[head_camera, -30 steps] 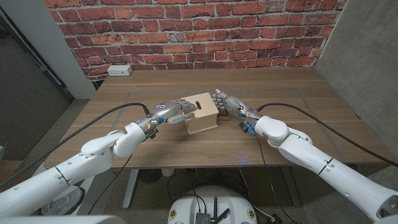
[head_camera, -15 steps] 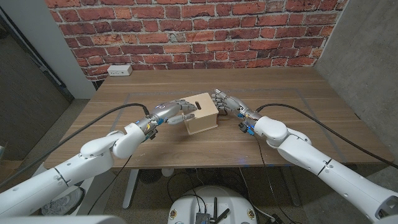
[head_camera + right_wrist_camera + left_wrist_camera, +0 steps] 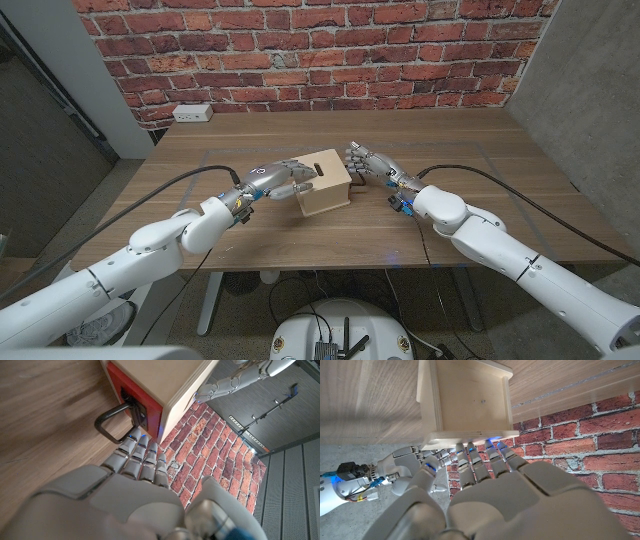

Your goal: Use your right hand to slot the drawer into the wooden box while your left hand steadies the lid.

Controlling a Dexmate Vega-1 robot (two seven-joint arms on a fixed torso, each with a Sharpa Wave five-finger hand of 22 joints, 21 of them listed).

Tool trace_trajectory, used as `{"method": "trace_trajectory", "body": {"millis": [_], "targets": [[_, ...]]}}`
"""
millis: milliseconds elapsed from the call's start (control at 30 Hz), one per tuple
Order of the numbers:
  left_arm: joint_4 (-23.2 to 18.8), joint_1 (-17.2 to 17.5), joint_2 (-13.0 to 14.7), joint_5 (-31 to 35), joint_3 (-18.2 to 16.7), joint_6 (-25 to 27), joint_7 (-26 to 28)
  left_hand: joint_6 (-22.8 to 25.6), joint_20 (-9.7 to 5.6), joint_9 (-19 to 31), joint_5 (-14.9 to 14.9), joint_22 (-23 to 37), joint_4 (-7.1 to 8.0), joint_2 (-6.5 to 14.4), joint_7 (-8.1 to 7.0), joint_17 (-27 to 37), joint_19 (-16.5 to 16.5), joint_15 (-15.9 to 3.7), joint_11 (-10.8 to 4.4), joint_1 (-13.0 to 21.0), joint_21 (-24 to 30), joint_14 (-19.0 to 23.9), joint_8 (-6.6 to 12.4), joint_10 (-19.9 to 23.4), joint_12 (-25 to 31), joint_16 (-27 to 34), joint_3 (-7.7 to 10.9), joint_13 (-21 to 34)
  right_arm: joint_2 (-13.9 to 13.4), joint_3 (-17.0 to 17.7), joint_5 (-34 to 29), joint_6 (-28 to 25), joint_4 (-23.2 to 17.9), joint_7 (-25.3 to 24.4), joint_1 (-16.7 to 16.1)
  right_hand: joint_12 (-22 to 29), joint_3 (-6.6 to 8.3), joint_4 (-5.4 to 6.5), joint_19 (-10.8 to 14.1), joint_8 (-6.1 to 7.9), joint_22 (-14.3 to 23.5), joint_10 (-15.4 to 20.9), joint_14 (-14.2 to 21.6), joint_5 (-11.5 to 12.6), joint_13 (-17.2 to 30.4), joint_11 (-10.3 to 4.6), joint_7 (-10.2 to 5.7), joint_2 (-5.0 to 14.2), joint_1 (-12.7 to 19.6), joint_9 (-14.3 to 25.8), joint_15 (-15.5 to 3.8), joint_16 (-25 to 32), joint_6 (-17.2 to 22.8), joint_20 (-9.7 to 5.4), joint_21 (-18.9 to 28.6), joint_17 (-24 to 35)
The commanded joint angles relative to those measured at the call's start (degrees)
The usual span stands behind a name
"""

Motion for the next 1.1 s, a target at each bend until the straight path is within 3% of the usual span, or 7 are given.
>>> {"method": "trace_trajectory", "body": {"millis": [33, 867, 1100], "targets": [[0.2, -0.6, -0.2, 0.0, 0.1, 0.1, -0.6, 0.2, -9.07, 0.3, 0.3, 0.1, 0.08, 2.2, 0.17, 0.1, 0.5, -9.22, 0.02, 0.0, -0.2, 0.5, 0.32, 0.4, 0.2, 0.3, 0.4, 0.1, -1.0, 1.6, -0.1, 0.0, 0.0, -1.3, -0.7, 0.2, 0.35, -0.41, 0.6, 0.27, 0.1, -0.2, -0.3, 0.2, 0.1, 0.21, 0.18, 2.17, 0.6, 0.1, 0.01, -0.2, 0.4, -1.35, -0.2, 0.2], [-1.2, -1.6, -0.6, 0.1, -0.9, 1.1, -0.7, -0.1, -9.03, 0.3, 0.3, 0.1, -0.13, 2.2, 0.19, 0.1, 0.5, -9.31, -0.66, 0.1, -0.1, -0.6, 0.23, -1.3, -0.3, 0.1, 0.6, 0.1, -2.0, 3.0, -1.1, 1.6, 2.2, -0.7, 0.5, 0.3, 0.59, -0.89, 0.9, 0.43, 0.1, 0.0, -1.8, 0.1, 0.2, 0.23, -0.67, 2.17, 0.6, 0.1, 0.52, -0.5, 1.4, -0.58, -1.0, 0.6], [-2.7, -0.1, -1.4, -1.0, -2.0, 3.4, 0.4, -0.1, -9.04, 0.3, 0.3, 0.1, -0.15, 2.2, 0.09, 0.1, 0.6, -9.25, -0.23, 0.1, -0.1, -0.7, 0.23, -1.3, -0.2, 0.1, 0.6, 0.1, -2.4, 3.6, -1.1, 2.3, 3.0, -0.8, 0.5, 0.3, 0.69, -1.07, 0.7, 0.49, 0.1, -0.1, -2.9, 0.0, 0.2, 0.29, -1.11, 2.18, 0.6, 0.1, 0.63, -0.8, 1.7, -0.12, -1.3, 0.7]]}}
